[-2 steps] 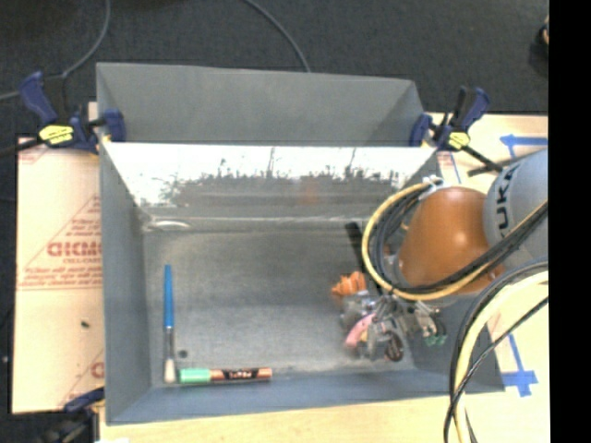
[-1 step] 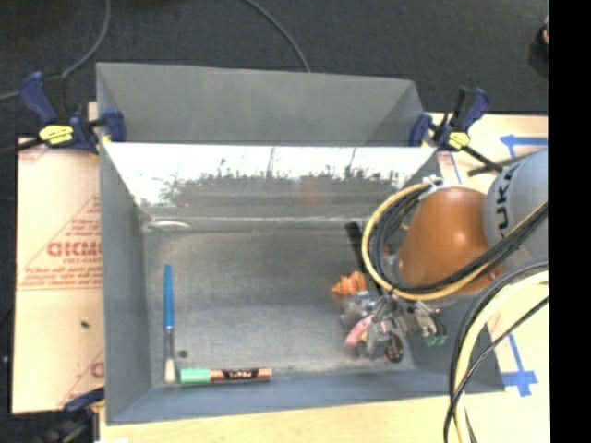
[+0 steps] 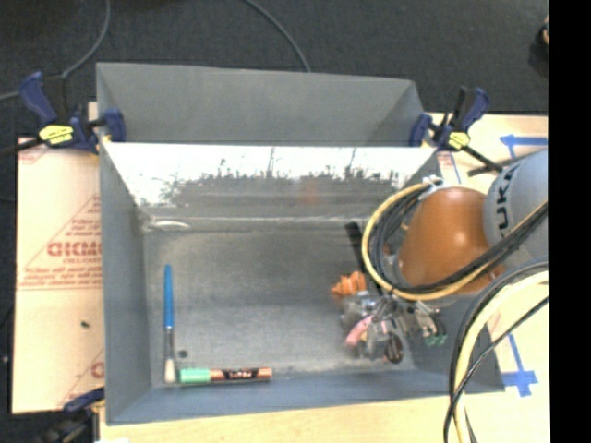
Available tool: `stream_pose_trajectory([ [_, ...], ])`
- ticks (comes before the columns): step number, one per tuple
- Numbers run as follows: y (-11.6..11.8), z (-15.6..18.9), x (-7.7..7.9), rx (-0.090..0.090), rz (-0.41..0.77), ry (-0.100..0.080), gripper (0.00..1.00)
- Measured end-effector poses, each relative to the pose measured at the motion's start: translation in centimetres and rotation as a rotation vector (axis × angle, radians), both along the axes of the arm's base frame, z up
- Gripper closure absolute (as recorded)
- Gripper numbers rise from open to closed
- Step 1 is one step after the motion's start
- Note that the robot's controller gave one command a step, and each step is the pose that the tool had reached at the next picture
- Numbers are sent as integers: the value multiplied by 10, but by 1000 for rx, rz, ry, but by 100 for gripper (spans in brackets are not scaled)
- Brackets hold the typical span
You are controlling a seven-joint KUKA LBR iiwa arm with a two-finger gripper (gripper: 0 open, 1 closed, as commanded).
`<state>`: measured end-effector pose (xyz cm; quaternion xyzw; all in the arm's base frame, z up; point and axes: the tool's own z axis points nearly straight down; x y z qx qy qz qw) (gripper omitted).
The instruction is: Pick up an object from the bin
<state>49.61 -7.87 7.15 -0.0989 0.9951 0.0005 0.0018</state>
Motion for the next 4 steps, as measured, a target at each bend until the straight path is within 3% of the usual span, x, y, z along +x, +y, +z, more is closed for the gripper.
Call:
stream_pose_trajectory([
  [4,0,0,0,0,-1,0,100],
])
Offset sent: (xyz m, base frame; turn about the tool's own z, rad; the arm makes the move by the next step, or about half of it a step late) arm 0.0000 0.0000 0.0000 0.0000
